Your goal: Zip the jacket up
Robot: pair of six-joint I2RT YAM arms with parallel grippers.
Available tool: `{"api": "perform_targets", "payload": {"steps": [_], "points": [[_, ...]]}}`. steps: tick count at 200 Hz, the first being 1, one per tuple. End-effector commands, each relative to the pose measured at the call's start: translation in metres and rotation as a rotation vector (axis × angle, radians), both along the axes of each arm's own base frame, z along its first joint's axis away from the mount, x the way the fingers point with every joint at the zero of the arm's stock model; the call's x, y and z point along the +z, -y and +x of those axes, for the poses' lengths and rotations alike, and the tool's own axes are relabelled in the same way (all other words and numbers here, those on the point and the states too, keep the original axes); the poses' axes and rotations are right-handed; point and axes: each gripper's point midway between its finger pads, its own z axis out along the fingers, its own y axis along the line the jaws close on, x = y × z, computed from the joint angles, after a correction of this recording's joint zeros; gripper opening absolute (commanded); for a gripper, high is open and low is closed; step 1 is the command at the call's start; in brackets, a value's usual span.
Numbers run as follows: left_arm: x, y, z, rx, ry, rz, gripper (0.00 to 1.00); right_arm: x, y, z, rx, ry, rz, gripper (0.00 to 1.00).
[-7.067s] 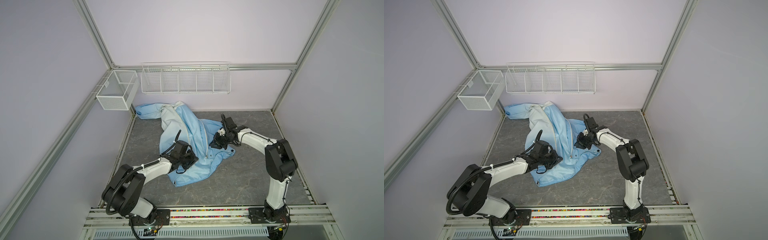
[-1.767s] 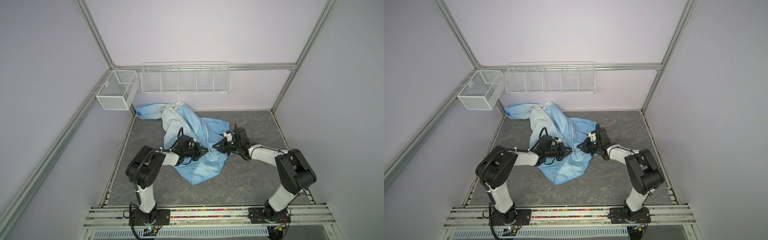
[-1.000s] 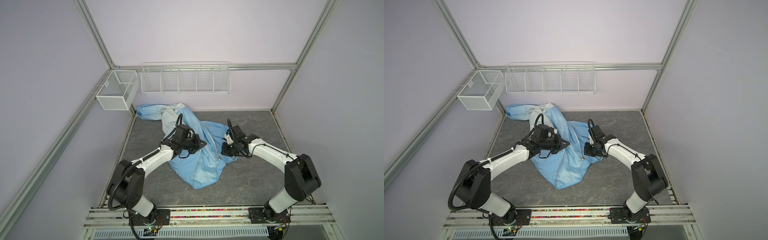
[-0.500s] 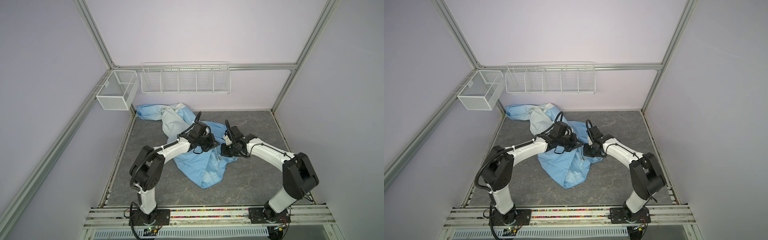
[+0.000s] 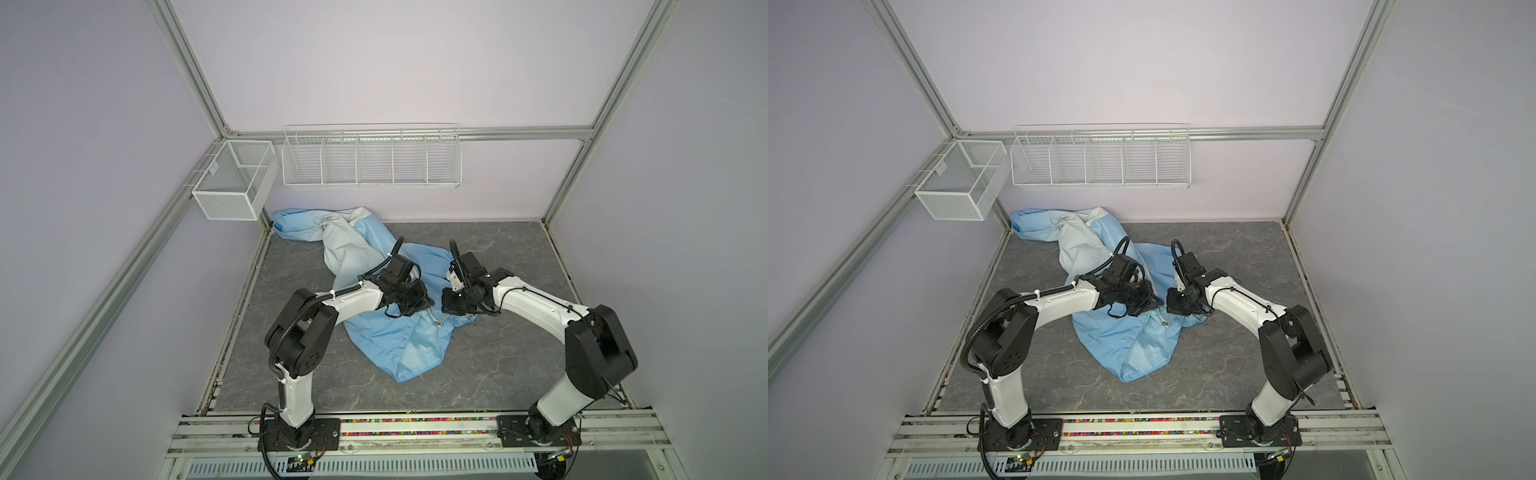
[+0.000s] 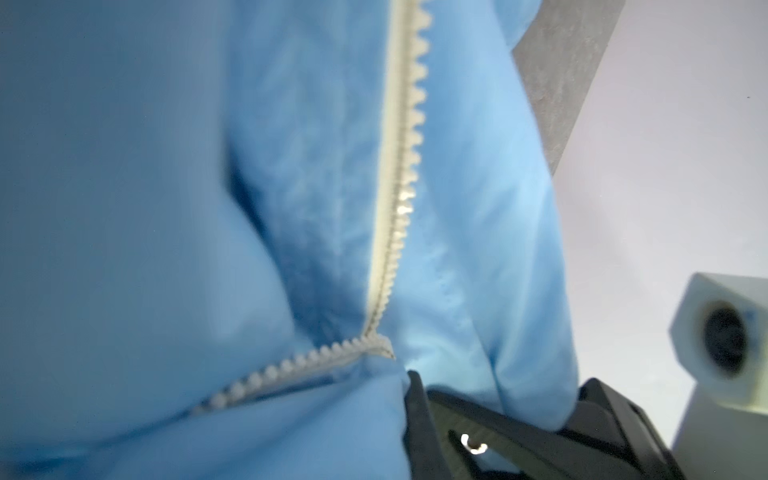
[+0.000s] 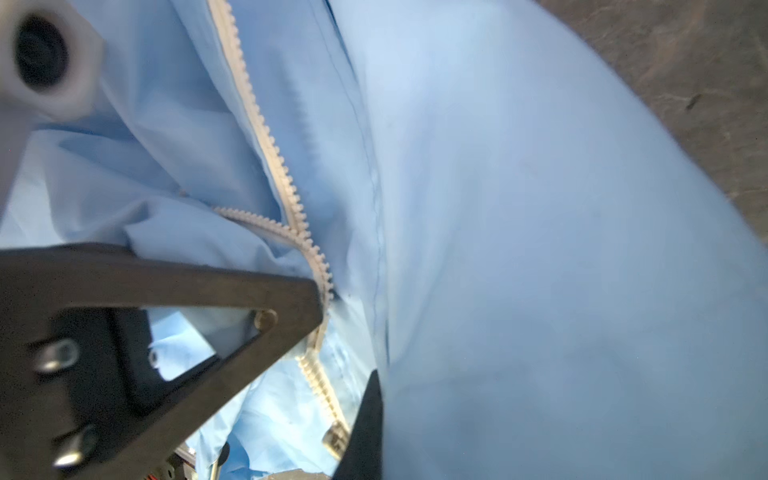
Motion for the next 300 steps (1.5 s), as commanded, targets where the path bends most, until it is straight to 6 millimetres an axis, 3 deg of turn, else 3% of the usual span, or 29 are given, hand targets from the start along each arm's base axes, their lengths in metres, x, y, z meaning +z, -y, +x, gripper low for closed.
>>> {"api": "perform_targets", "payload": {"steps": [1, 26, 55, 106, 162, 194, 300], "points": [[-0.002, -0.011, -0.009, 0.024, -0.005, 0.017, 0.0, 0.006, 0.004, -0.006, -0.013, -0.034, 0.003, 0.07], [-0.004, -0.015, -0.013, 0.035, -0.007, 0.013, 0.0, 0.012, -0.006, -0.006, -0.004, -0.045, 0.066, 0.08], [0.0, -0.014, -0.01, 0.046, 0.009, -0.002, 0.0, 0.018, -0.022, -0.013, 0.025, -0.07, 0.168, 0.23], [0.012, -0.013, -0.006, 0.054, 0.044, -0.016, 0.0, 0.004, -0.027, -0.037, 0.067, -0.153, 0.23, 0.37], [0.006, -0.014, -0.008, 0.06, 0.034, -0.018, 0.0, -0.019, -0.033, -0.056, 0.118, -0.266, 0.267, 0.38], [0.001, -0.017, -0.01, 0.069, 0.026, -0.017, 0.0, -0.022, -0.043, -0.057, 0.14, -0.291, 0.314, 0.38], [0.0, -0.021, -0.013, 0.081, 0.024, -0.024, 0.0, -0.049, -0.046, -0.051, 0.102, -0.331, 0.301, 0.34]]}}
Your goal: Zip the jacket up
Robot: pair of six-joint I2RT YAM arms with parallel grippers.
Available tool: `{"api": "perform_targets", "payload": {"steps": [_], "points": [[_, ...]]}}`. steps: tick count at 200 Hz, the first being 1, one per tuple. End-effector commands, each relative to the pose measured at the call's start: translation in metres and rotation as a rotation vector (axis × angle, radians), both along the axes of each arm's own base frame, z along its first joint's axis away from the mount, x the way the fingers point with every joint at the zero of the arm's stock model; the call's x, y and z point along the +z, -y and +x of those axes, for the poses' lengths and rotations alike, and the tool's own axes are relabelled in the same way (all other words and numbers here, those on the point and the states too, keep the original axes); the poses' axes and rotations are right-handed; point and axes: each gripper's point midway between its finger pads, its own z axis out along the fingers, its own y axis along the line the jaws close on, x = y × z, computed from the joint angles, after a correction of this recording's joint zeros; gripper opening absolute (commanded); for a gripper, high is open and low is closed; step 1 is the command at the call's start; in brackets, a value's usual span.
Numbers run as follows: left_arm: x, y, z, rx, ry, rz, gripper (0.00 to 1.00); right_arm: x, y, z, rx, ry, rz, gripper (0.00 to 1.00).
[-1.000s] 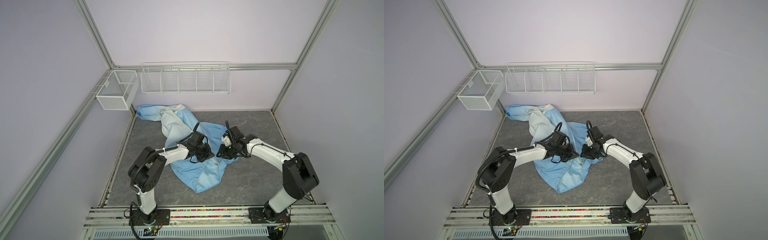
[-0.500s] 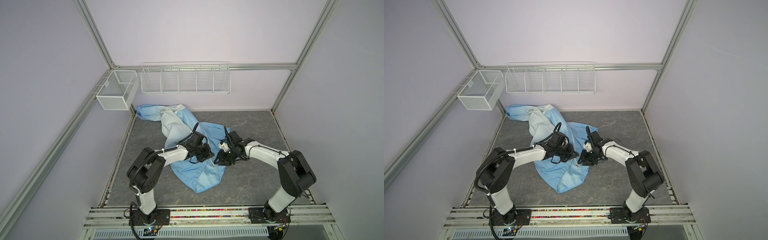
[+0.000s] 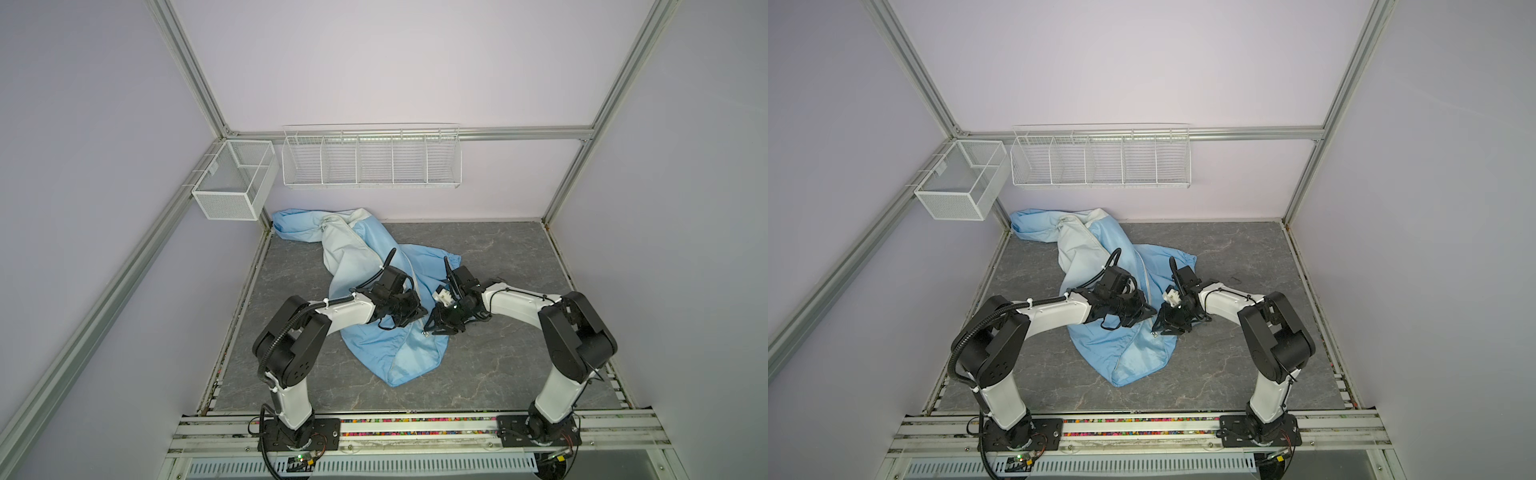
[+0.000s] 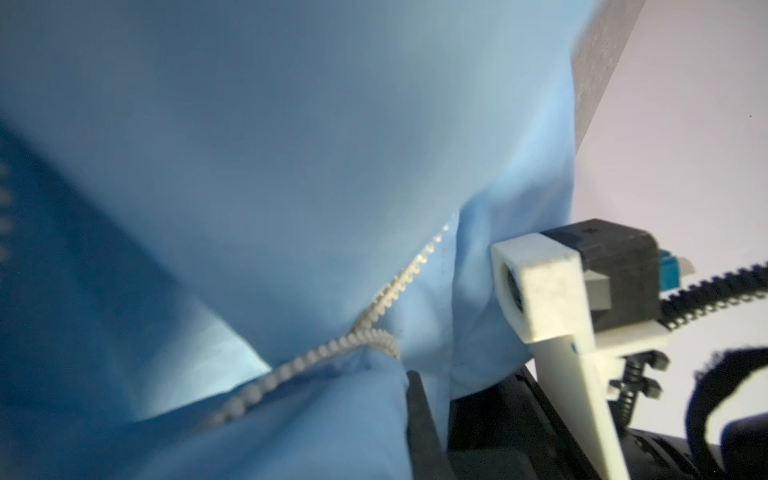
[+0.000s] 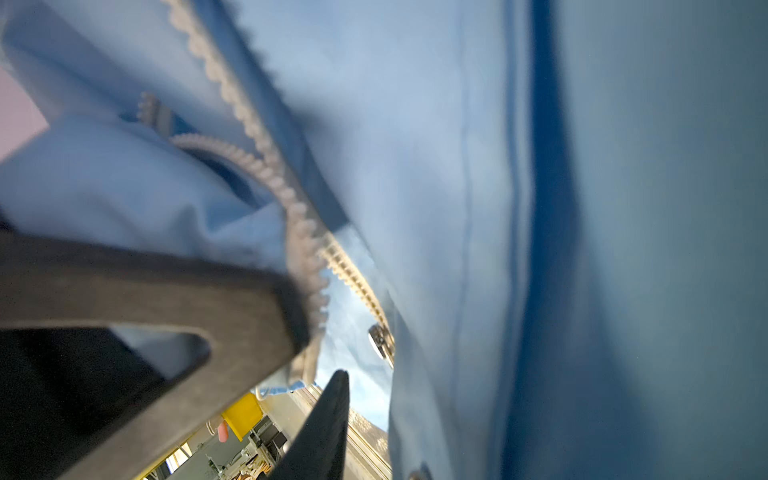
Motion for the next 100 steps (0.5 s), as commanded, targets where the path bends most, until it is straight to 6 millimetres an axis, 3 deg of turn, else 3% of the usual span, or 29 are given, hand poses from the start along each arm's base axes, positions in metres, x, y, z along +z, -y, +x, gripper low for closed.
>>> {"api": "perform_targets", "payload": {"steps": [1, 100], "points": [[0.008, -0.002, 0.001, 0.022, 0.02, -0.005, 0.0, -0.009, -0.002, -0.002, -0.003, -0.022, 0.004, 0.34], [0.0, -0.006, -0.003, 0.037, 0.005, -0.008, 0.0, -0.005, -0.017, 0.012, -0.024, -0.019, 0.061, 0.22]]}}
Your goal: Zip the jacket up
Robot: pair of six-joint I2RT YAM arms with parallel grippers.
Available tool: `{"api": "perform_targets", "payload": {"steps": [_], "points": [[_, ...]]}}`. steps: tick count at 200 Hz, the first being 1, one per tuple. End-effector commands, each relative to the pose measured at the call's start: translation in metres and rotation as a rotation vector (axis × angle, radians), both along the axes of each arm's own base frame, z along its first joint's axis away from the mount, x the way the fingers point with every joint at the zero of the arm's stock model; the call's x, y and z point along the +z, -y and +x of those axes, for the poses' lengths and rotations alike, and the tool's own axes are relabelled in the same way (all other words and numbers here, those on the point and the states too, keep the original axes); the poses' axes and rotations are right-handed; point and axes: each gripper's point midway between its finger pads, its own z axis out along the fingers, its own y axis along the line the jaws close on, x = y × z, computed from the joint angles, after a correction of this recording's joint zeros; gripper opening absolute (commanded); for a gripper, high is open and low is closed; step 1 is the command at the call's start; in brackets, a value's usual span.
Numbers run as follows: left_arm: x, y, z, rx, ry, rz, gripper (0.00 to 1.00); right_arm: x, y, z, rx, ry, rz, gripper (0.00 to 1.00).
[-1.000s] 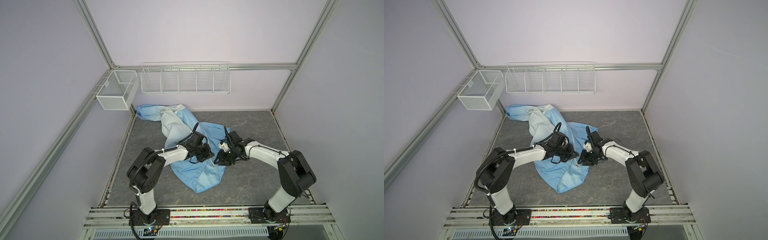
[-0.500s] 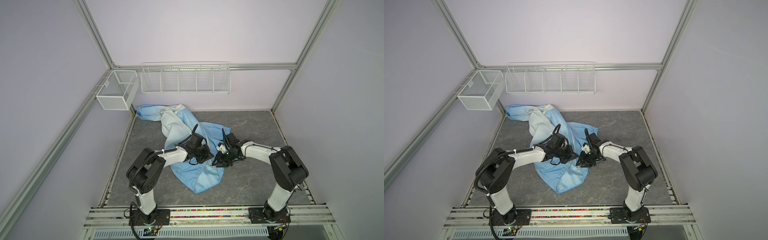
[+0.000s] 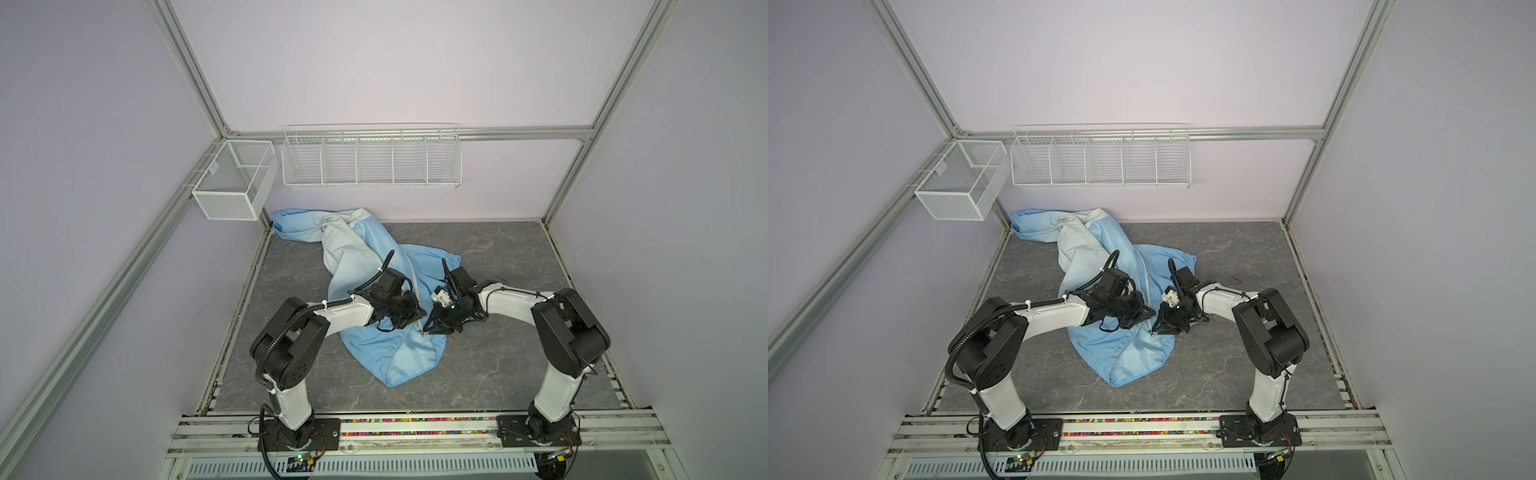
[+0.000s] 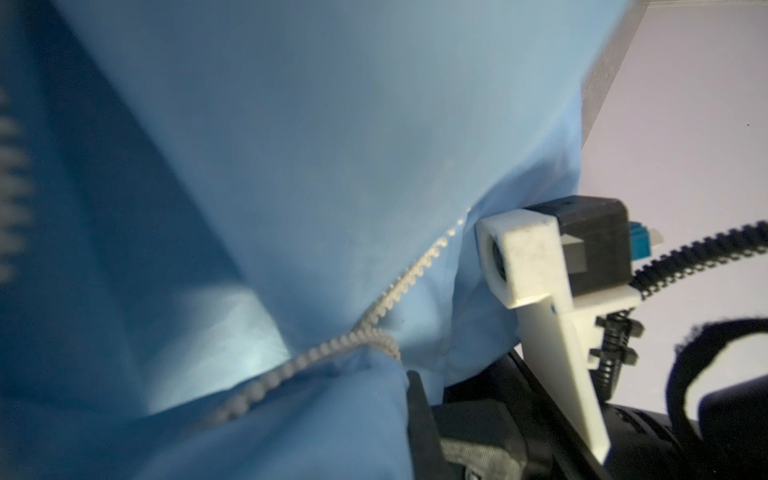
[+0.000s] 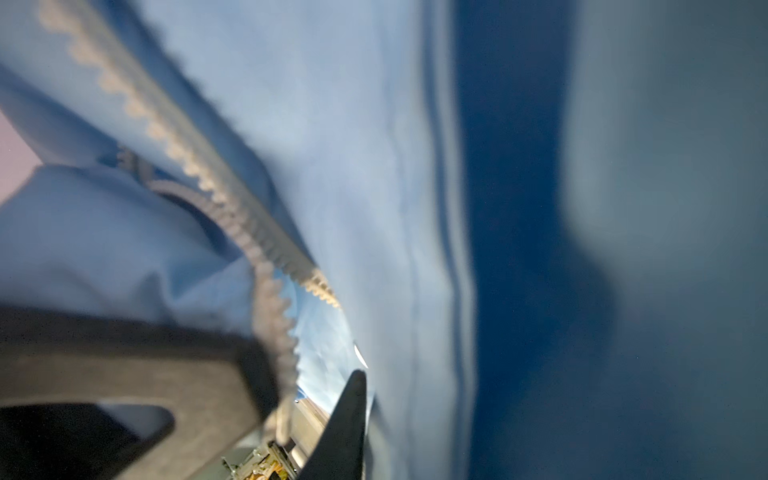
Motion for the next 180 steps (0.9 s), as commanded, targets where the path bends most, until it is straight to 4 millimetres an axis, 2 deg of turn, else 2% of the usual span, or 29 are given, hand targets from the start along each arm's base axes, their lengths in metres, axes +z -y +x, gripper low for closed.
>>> {"api": "perform_targets", "payload": {"steps": [1, 26, 92, 180], "points": [[0.003, -0.001, 0.0, 0.018, 0.011, -0.009, 0.0, 0.003, -0.01, 0.007, -0.003, 0.004, 0.043, 0.22], [0.0, -0.003, -0.001, 0.021, 0.008, -0.006, 0.0, 0.002, -0.013, 0.008, -0.01, -0.006, 0.059, 0.26], [-0.008, -0.005, -0.004, 0.033, -0.007, -0.005, 0.0, -0.005, -0.016, 0.009, -0.022, -0.025, 0.067, 0.26], [-0.01, -0.011, -0.006, 0.043, -0.014, -0.005, 0.0, -0.02, -0.018, 0.009, -0.061, -0.064, 0.077, 0.13]]}}
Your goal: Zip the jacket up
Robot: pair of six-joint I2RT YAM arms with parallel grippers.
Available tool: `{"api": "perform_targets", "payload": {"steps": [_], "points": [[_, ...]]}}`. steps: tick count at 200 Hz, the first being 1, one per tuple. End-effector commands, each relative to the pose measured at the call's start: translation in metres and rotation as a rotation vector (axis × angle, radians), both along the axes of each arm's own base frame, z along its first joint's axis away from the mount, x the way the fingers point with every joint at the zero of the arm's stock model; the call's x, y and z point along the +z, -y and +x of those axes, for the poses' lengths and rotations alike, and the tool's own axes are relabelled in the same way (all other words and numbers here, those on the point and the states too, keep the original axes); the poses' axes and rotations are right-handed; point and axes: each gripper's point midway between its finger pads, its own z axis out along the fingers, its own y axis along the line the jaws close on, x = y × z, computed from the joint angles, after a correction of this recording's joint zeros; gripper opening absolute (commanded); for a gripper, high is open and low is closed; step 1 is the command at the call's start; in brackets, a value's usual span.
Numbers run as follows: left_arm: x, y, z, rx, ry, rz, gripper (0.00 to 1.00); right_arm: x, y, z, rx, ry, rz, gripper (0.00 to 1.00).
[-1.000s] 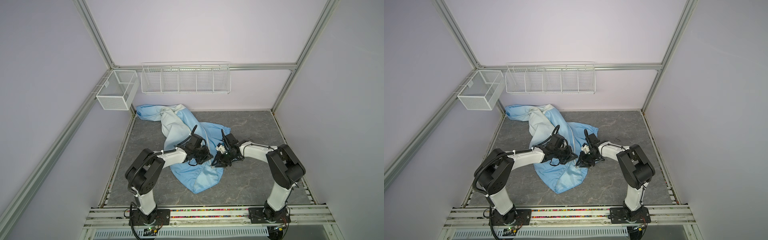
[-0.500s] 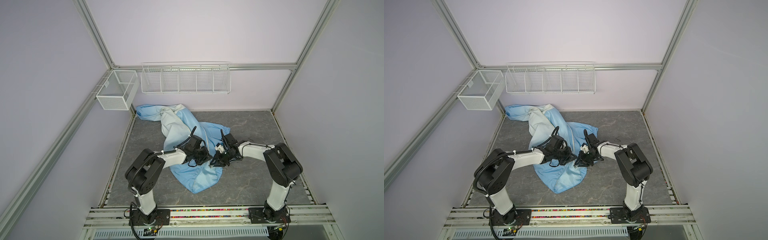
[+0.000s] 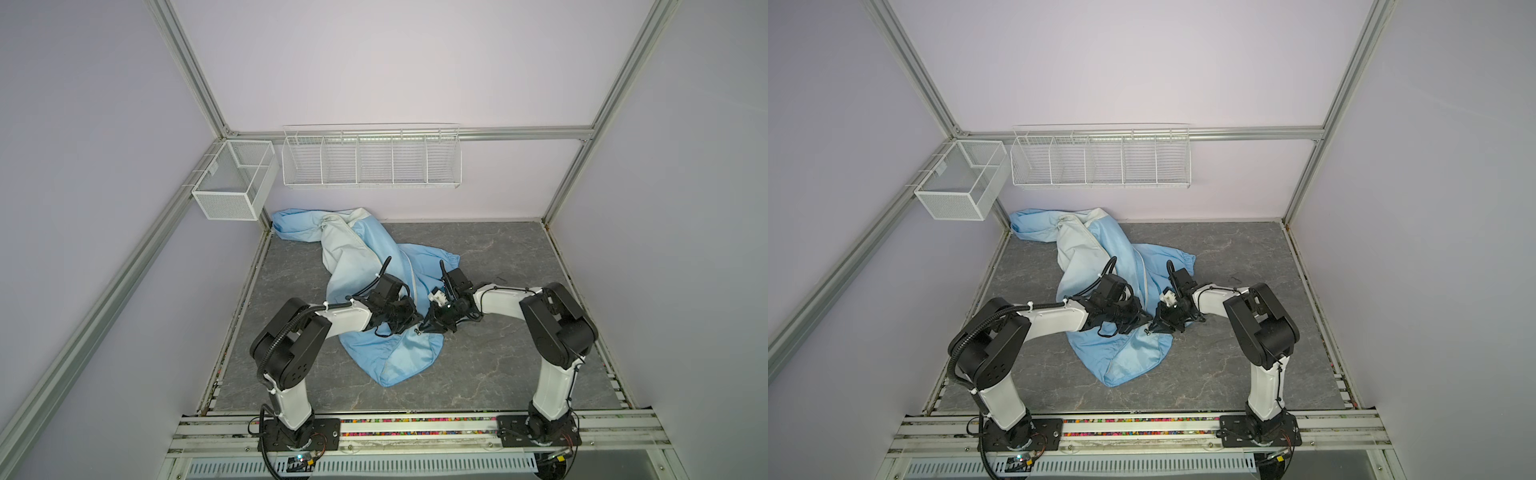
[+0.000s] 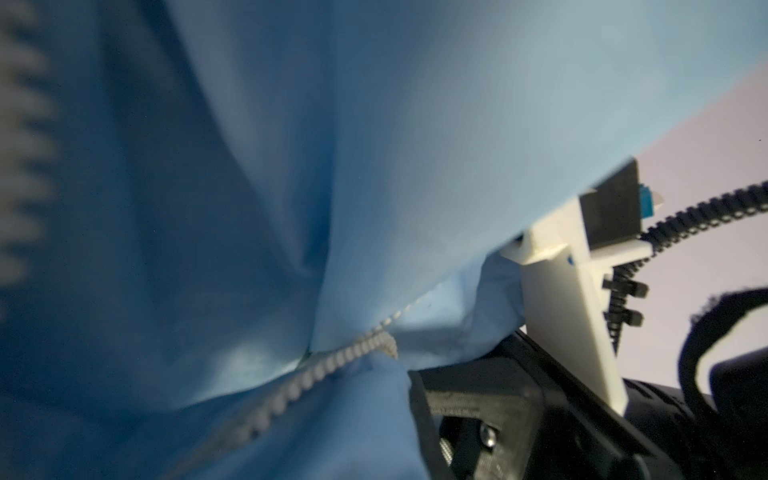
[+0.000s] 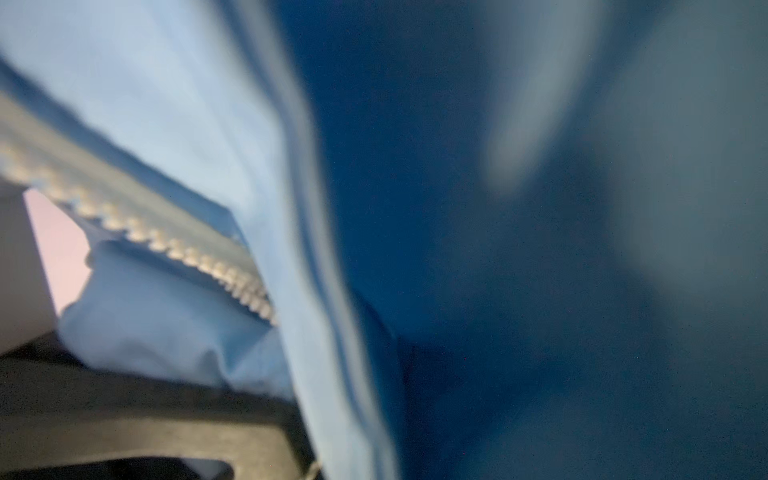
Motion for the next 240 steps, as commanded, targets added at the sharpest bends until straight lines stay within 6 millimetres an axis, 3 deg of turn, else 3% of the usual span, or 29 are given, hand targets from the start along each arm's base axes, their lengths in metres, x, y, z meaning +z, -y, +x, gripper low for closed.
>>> {"api": "perform_targets", "payload": {"steps": [1, 33, 62, 95, 125, 176, 207, 240], "points": [[0.006, -0.003, 0.0, 0.018, 0.009, -0.006, 0.0, -0.006, -0.004, 0.0, -0.013, -0.012, 0.021, 0.13], [0.014, -0.012, 0.004, 0.037, 0.022, -0.006, 0.0, -0.004, -0.005, 0.001, -0.021, -0.011, 0.039, 0.07], [0.028, -0.033, 0.009, 0.064, 0.051, 0.023, 0.0, 0.005, -0.003, 0.001, -0.021, 0.009, 0.038, 0.07], [0.025, -0.055, 0.01, 0.076, 0.043, 0.09, 0.0, 0.01, 0.004, -0.001, -0.009, 0.031, 0.015, 0.07], [0.016, -0.043, 0.017, 0.042, 0.037, 0.093, 0.0, 0.008, 0.009, -0.008, 0.016, 0.029, -0.007, 0.07], [0.027, -0.007, 0.035, -0.023, 0.074, 0.059, 0.0, 0.0, 0.016, -0.014, 0.024, 0.016, -0.04, 0.07], [0.006, -0.001, 0.033, -0.041, 0.026, 0.089, 0.0, 0.0, 0.017, -0.014, 0.023, 0.022, -0.048, 0.07], [-0.026, -0.008, 0.025, -0.042, -0.048, 0.151, 0.0, 0.001, 0.017, -0.014, 0.026, 0.025, -0.043, 0.1]]}}
